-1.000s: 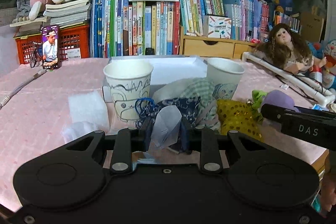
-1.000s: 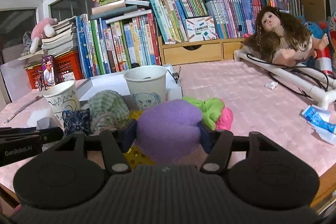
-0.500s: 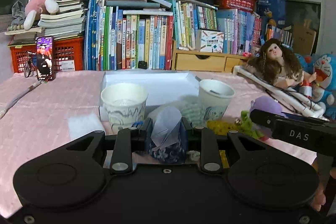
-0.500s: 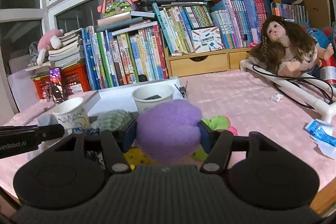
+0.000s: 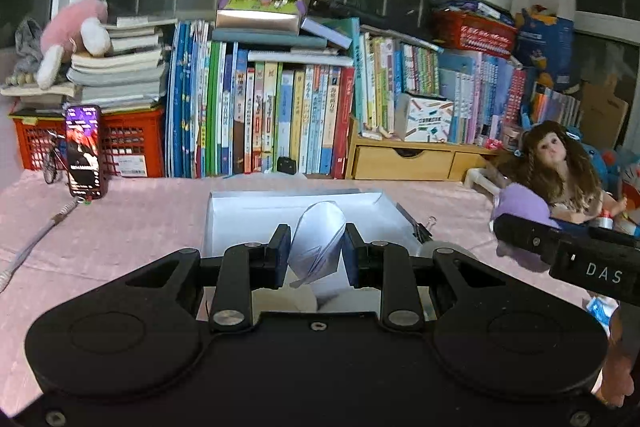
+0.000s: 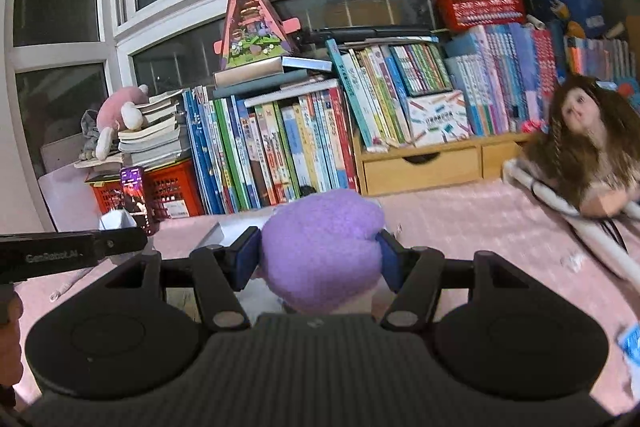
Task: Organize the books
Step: 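Carry the white paper and purple plush over the grey metal tray with both tools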
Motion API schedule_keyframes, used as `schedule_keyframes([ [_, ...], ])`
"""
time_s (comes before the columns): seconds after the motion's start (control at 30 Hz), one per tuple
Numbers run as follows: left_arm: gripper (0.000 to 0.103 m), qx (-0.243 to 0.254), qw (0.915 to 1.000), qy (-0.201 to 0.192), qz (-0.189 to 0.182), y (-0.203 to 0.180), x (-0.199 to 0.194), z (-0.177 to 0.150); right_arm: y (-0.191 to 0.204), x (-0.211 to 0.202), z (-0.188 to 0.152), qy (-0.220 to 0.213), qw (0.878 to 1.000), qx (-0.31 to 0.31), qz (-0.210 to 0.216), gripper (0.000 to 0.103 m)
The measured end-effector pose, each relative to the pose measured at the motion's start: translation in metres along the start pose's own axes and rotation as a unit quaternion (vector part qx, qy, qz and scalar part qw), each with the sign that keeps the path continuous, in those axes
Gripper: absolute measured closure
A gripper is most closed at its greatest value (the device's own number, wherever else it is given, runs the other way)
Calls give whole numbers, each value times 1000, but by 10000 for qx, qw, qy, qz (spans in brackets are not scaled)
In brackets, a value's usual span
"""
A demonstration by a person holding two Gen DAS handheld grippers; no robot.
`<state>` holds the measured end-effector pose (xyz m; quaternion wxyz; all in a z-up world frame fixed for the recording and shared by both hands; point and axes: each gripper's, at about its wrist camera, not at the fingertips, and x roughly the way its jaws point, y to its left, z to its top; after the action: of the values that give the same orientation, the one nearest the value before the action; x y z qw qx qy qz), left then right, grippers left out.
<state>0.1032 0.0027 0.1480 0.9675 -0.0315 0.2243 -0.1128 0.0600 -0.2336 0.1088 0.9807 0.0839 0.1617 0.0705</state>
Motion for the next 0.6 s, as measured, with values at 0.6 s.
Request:
schedule_keyframes([
  [0.6,77,-423,9850,1668,123,46,154,52,10,154,40,1628,9861,301,167,39],
])
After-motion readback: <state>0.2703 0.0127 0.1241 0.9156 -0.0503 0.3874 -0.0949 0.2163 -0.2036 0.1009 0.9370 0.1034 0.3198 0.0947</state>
